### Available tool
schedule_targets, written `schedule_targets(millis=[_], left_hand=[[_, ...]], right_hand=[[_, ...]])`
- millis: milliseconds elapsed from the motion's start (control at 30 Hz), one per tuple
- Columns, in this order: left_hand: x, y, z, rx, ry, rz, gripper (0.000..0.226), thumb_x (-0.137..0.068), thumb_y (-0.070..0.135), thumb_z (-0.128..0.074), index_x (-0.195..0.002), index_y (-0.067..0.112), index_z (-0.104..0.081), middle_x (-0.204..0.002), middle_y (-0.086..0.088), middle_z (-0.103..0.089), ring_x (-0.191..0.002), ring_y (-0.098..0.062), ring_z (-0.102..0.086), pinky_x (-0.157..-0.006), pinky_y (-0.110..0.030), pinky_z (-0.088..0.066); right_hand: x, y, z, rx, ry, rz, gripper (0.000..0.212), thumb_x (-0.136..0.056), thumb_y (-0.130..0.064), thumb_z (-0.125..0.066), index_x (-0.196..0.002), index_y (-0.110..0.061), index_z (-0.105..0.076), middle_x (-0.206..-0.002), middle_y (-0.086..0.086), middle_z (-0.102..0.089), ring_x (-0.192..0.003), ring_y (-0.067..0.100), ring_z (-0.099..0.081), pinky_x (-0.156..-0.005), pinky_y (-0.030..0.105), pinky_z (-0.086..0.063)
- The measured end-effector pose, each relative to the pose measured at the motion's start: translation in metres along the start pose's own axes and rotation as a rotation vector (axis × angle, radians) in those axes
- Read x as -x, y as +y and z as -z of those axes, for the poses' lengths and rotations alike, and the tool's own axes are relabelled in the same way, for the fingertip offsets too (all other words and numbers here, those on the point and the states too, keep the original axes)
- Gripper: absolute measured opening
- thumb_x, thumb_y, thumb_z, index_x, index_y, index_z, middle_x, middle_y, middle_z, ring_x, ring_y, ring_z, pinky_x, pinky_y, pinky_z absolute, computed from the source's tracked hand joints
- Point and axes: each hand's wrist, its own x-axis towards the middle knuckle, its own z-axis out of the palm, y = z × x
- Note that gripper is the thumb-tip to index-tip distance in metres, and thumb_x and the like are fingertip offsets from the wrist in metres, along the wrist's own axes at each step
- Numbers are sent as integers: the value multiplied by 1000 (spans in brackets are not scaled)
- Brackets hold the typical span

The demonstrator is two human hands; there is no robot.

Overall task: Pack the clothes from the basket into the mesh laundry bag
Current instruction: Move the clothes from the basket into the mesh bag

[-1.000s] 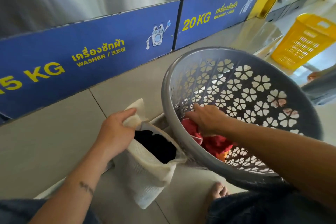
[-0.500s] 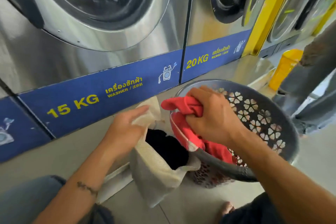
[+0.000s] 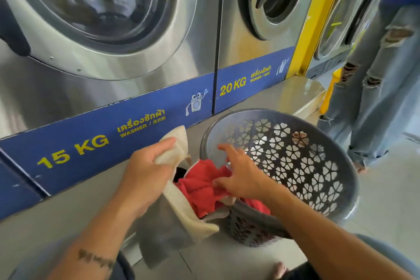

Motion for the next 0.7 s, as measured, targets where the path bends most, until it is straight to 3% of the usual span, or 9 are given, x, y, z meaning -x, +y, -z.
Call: schedule_targets(millis=[67, 133, 167, 267, 333, 500, 567, 633, 700], left_hand=[[-2, 0, -3, 20, 19, 10, 57, -81, 3, -58, -130, 33, -62, -133, 17, -56, -123, -3, -50, -106, -28, -37], [-5, -1, -3, 27, 28, 15, 57, -81, 4, -58, -129, 34, -62, -131, 18, -57, -119, -3, -51, -99, -25, -38], [-5, -2, -4, 23, 30, 17, 56, -80, 6, -58, -128, 35, -62, -130, 18, -58, -117, -3, -52, -97, -24, -38], [-4, -3, -6, 21, 19, 20, 56, -76, 14, -59, -129, 35, -62, -134, 17, -57, -124, -5, -50, -108, -31, -37], [-3, -3, -7, 15, 9, 26, 57, -79, 9, -58, -130, 34, -60, -138, 15, -55, -128, -4, -47, -112, -33, -35], [-1, -1, -3, 9, 18, 47, 64, -78, 0, -55, -132, 35, -59, -136, 16, -54, -124, -3, -50, -104, -26, -38], [-1, -2, 3, 32, 16, 63, 65, -76, 0, -56, -127, 39, -62, -125, 19, -58, -105, 10, -57, -89, -17, -44], [0, -2, 10, 75, 4, 53, 60, -69, 1, -56, -104, 48, -68, -103, 18, -59, -77, 8, -57, -71, -15, -43], [2, 0, 14, 103, 9, 58, 46, -63, 8, -55, -73, 52, -65, -90, 15, -52, -76, -6, -49, -70, -27, -41]], right_hand=[[-6, 11, -2, -76, -132, -108, 97, -68, -61, -75, -151, -34, -33, -140, 14, -40, -129, 34, -43, -110, 48, -41], [-7, 15, -3, -364, -310, -152, 57, -85, -41, -75, -132, -15, -57, -114, 8, -61, -99, 22, -60, -87, 36, -50], [-7, 15, -4, -416, -319, -152, 39, -87, -35, -74, -117, -12, -63, -97, 2, -66, -83, 16, -61, -76, 33, -50], [-11, 13, -8, -205, -148, -56, 25, -78, -42, -74, -88, -21, -64, -81, -5, -67, -76, 14, -61, -75, 36, -52], [-7, 3, -4, -68, -56, 1, 18, -77, -35, -71, -79, -20, -61, -75, -5, -66, -73, 16, -62, -70, 33, -52], [11, -39, 13, 234, 225, 174, 20, -75, -32, -62, -82, -23, -46, -81, -2, -66, -76, 28, -63, -65, 36, -48], [15, -58, 8, 325, 362, 290, 25, -77, -31, -63, -86, -25, -40, -88, -1, -65, -77, 31, -61, -62, 36, -41], [18, -70, -9, 397, 410, 450, 23, -75, -28, -65, -90, -21, -48, -88, 0, -65, -76, 31, -63, -58, 35, -40], [21, -77, -28, 480, 255, 585, 22, -74, -27, -65, -92, -17, -58, -92, 3, -66, -81, 30, -65, -61, 34, -44]])
